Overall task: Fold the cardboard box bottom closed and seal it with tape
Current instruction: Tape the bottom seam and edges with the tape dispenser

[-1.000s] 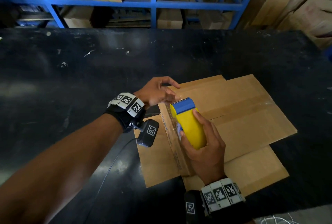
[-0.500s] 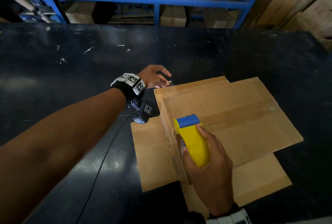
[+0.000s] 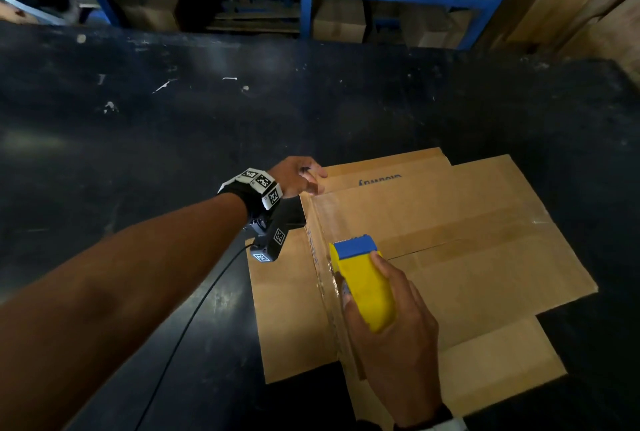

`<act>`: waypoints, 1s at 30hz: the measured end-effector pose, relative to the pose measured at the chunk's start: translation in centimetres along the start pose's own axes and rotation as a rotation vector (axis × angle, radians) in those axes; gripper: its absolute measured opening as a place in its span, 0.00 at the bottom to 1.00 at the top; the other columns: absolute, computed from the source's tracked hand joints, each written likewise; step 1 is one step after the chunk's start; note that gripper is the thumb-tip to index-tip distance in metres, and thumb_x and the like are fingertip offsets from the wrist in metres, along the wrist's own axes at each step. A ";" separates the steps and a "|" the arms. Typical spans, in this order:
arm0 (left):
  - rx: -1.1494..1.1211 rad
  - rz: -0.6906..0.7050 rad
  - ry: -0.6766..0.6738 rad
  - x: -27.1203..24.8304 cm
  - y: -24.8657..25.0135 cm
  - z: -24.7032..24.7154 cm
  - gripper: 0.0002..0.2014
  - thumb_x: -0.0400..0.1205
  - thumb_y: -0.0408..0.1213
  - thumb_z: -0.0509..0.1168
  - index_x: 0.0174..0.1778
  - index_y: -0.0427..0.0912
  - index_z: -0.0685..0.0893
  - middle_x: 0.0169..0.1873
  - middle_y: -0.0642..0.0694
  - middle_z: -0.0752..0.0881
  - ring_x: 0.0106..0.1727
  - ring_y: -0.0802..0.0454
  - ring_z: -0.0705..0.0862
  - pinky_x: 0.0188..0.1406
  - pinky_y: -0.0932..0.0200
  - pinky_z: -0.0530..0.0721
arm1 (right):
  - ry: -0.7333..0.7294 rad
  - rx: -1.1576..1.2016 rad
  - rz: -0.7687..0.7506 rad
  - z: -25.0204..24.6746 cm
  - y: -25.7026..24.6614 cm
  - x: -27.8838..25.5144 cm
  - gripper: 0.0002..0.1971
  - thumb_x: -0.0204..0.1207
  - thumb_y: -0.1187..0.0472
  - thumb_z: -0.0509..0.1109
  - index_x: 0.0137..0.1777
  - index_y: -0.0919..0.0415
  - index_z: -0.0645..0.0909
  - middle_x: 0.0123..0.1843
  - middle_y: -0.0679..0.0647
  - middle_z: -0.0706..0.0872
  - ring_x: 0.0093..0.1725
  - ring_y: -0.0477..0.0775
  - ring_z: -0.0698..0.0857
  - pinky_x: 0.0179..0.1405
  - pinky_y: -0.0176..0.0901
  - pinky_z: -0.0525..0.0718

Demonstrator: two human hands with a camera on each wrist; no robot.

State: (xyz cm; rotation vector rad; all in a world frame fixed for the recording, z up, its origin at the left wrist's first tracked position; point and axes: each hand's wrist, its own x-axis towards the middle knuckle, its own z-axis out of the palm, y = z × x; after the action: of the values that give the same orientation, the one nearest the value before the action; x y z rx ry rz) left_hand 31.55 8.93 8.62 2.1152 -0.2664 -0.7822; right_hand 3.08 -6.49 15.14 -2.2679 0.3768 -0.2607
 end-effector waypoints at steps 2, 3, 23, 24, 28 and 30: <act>0.050 -0.019 -0.043 0.1 -0.2 0.3 0.14 0.82 0.27 0.72 0.59 0.49 0.88 0.53 0.51 0.90 0.58 0.54 0.87 0.57 0.57 0.84 | -0.010 -0.002 0.012 0.1 0.2 -0.1 0.35 0.67 0.50 0.83 0.76 0.44 0.76 0.54 0.41 0.82 0.49 0.34 0.81 0.43 0.26 0.75; 0.067 -0.022 -0.042 0.0 -0.3 0.4 0.13 0.83 0.27 0.71 0.60 0.48 0.88 0.53 0.52 0.89 0.59 0.54 0.86 0.56 0.58 0.83 | -0.015 -0.005 0.018 0.1 0.4 -0.2 0.35 0.68 0.49 0.82 0.76 0.43 0.76 0.53 0.40 0.81 0.50 0.32 0.80 0.43 0.26 0.75; -0.003 0.276 0.093 -4.6 -1.6 3.4 0.15 0.88 0.37 0.66 0.55 0.64 0.93 0.56 0.63 0.84 0.63 0.50 0.82 0.75 0.40 0.79 | -0.024 -0.019 0.014 0.1 0.7 -1.5 0.34 0.69 0.51 0.80 0.77 0.45 0.76 0.51 0.48 0.84 0.45 0.47 0.83 0.42 0.43 0.85; -0.008 0.273 0.090 -4.5 -1.5 3.4 0.16 0.88 0.36 0.66 0.54 0.65 0.93 0.55 0.63 0.84 0.63 0.50 0.82 0.75 0.38 0.78 | -0.017 -0.022 0.005 -0.2 0.7 -2.0 0.34 0.68 0.50 0.79 0.76 0.44 0.76 0.51 0.47 0.83 0.45 0.47 0.83 0.42 0.42 0.84; -0.012 0.282 0.093 -4.4 -1.4 3.4 0.18 0.88 0.34 0.66 0.52 0.67 0.92 0.55 0.58 0.84 0.61 0.48 0.84 0.74 0.38 0.80 | -0.034 -0.042 0.029 -2.6 1.7 -5.9 0.34 0.68 0.52 0.81 0.75 0.40 0.76 0.55 0.44 0.85 0.51 0.47 0.86 0.48 0.44 0.86; -0.016 0.279 0.085 -4.5 -1.4 3.6 0.16 0.88 0.35 0.65 0.55 0.63 0.92 0.56 0.57 0.83 0.62 0.48 0.84 0.74 0.42 0.79 | -0.037 -0.027 0.027 -4.6 3.0 -9.1 0.36 0.65 0.52 0.83 0.75 0.39 0.77 0.58 0.42 0.86 0.55 0.44 0.87 0.53 0.42 0.85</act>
State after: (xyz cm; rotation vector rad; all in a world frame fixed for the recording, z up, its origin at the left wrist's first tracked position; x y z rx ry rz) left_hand 25.72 9.50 7.84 2.0336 -0.4953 -0.5282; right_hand -7.41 -8.36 15.35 -2.2892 0.3939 -0.2001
